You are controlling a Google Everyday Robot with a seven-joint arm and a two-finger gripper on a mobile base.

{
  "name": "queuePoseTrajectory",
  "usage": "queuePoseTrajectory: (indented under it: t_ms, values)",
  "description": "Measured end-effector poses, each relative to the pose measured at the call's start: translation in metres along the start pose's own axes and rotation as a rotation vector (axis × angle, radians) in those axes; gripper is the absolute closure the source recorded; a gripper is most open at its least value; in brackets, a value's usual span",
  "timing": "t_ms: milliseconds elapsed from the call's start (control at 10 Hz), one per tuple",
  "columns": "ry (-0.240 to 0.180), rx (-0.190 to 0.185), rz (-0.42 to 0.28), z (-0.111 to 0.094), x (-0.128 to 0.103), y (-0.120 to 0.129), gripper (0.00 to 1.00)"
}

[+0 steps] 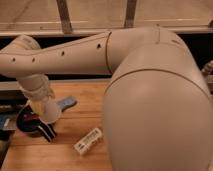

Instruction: Place the ceramic cup over the eraser

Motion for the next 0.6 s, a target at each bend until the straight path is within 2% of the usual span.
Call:
queuePoseTrajectory:
  t_ms: [400,600]
  values:
    - [-0.009,-0.02,-0.153,-0.003,-0.035,0.053,0.88]
    - [0.006,-0.023,-0.174,0.003,-0.039,0.056,0.88]
